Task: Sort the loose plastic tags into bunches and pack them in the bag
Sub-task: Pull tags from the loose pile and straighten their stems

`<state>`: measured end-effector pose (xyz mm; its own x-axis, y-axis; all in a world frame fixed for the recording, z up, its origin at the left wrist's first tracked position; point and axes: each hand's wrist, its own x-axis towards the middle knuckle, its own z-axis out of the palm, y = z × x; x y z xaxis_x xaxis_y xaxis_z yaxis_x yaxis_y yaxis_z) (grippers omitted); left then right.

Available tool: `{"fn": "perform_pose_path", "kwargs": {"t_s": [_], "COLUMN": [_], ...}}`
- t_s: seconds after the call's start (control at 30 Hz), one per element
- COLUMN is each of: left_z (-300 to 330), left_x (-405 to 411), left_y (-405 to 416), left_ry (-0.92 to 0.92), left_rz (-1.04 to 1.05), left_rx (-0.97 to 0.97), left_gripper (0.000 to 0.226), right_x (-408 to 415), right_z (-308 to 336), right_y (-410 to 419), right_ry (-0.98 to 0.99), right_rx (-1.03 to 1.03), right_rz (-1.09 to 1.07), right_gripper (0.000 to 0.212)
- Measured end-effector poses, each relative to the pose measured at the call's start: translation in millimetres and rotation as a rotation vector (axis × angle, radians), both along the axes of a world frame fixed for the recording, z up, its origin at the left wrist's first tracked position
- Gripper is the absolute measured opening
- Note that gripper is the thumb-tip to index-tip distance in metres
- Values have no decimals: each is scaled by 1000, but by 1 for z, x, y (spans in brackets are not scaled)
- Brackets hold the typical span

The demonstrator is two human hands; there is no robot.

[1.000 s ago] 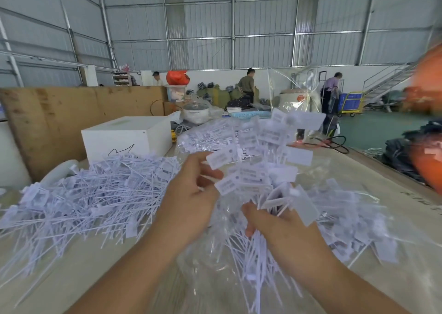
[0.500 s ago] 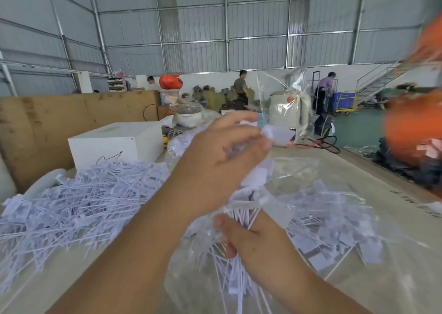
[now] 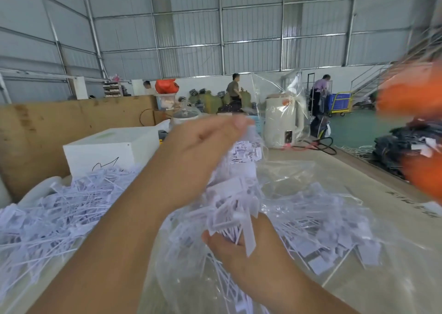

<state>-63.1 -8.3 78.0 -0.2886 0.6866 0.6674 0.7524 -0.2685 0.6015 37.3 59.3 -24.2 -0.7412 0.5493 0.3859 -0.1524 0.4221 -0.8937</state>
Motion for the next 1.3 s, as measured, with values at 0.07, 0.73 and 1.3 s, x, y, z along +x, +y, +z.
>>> {"fn": "perform_pose_path", "kwargs": {"t_s": [0.07, 0.73, 1.3], "left_z": [-4, -107, -100], "left_x": [-1, 14, 5], "left_y": [5, 1, -9], "left_ry": [16, -213, 281], "left_rz": [-18, -43, -163], "left_rx": [-81, -323, -423], "left_gripper": [28, 68, 15], "right_x": [-1, -5, 3], "right_z": [-2, 5, 5], "right_y": [1, 36, 56], "right_ry": [4, 337, 275], "right_rx": [-55, -433, -822], "right_rz": [-20, 138, 44], "right_gripper": [18, 28, 24]}}
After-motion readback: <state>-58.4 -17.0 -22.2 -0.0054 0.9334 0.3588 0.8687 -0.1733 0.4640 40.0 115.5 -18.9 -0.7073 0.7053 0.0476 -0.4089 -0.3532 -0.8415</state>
